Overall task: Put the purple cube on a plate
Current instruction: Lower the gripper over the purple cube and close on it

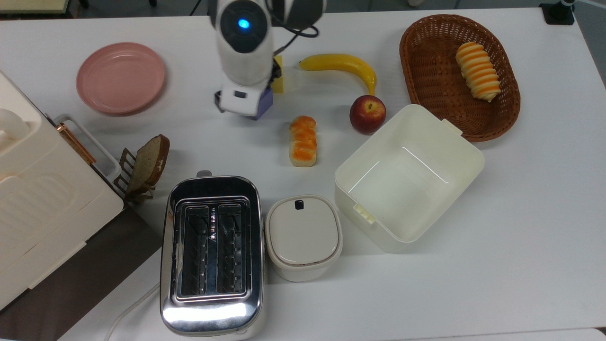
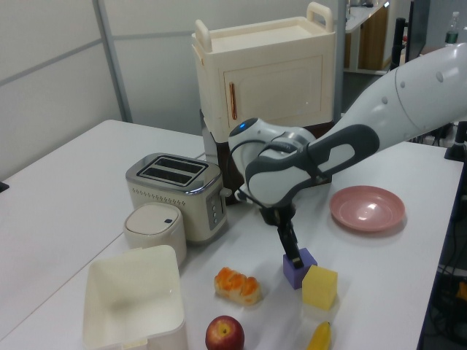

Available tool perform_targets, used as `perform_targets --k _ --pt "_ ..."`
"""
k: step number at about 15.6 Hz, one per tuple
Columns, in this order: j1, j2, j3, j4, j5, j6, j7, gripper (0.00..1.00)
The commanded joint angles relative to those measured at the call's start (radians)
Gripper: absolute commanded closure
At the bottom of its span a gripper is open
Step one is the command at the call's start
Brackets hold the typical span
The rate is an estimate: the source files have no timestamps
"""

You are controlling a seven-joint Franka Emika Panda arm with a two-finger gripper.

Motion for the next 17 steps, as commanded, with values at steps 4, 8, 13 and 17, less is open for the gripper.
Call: perform_targets --k 4,8,13,17 --pt "0.062 0.013 0.02 -0.025 -0.023 0.014 0.023 0.0" --pt "0.058 0.059 0.02 -0.017 -0.081 0.02 0.047 0.32" --pt "0.022 0.025 0.011 0.003 -0.115 -0.022 0.06 0.78" --pt "-0.069 0.004 -0.001 0.114 -0.107 -0.182 0.006 0.84"
